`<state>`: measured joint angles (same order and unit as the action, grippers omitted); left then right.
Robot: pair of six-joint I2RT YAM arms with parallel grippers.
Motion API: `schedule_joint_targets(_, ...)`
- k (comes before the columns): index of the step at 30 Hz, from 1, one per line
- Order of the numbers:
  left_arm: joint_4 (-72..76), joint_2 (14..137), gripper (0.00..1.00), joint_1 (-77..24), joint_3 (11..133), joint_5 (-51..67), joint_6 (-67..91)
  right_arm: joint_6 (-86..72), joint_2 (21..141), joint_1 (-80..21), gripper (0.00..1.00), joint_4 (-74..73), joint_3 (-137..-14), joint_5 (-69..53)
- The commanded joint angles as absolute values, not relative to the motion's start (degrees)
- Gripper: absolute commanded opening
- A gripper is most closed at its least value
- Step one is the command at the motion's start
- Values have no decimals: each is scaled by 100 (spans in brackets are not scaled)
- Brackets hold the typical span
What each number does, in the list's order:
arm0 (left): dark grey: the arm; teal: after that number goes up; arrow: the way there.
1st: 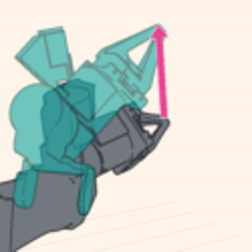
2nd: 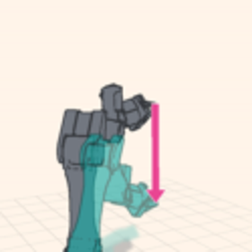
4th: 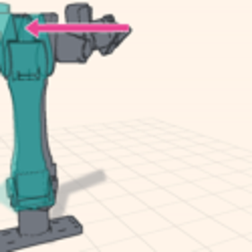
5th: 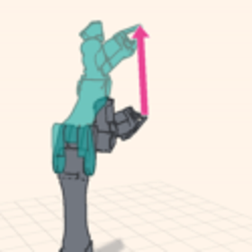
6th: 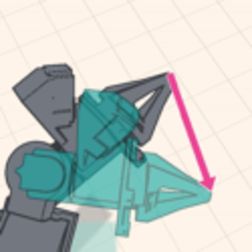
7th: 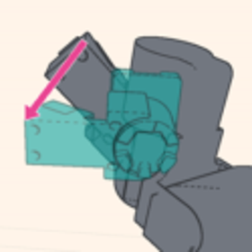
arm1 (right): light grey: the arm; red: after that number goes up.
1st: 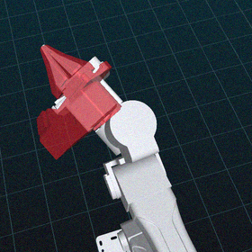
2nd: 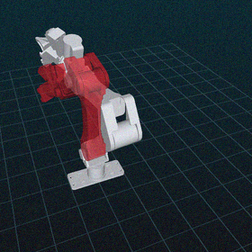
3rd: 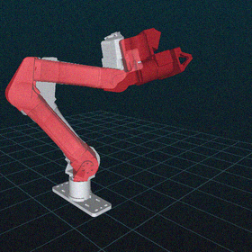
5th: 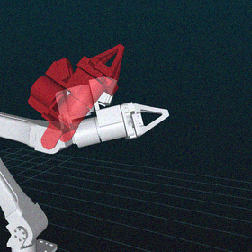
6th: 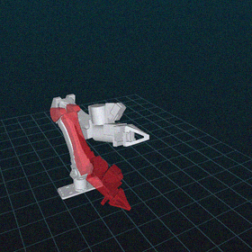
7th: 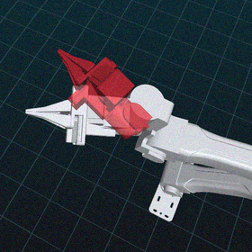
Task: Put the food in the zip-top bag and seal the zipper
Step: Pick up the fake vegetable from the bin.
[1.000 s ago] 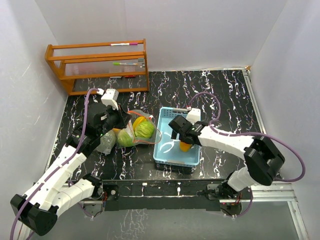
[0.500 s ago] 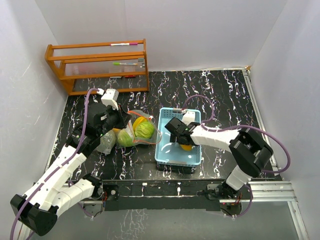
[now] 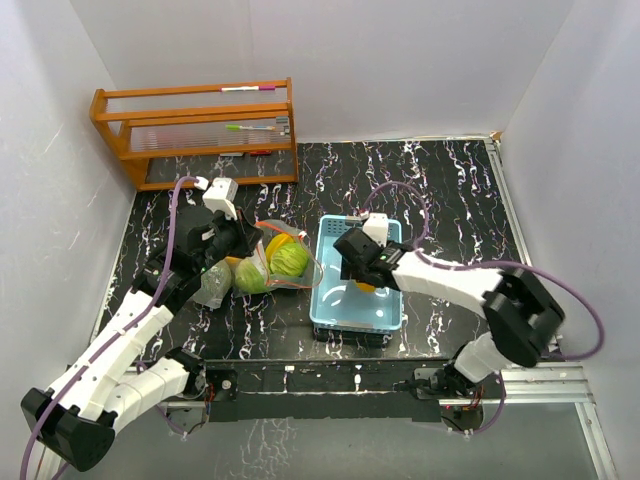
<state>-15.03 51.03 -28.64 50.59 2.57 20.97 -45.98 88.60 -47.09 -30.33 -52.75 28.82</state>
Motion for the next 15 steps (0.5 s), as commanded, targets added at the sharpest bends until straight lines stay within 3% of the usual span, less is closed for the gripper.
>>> schedule_joint_targets(1,-1404,5095,0,-2883,5194,264,2048,-3745,7533,-4805,29,-2463,-5443,2179)
schedule_joint_targets(9,-1431,5175,0,-2883,5243,259,2011,-2921,5683,-4983,26,-884,-5048,-87)
schedule_joint_targets(15,-1367,5223,0,-2883,5230,350,2087,-2532,6117,-5272,26,-489,-5409,-615)
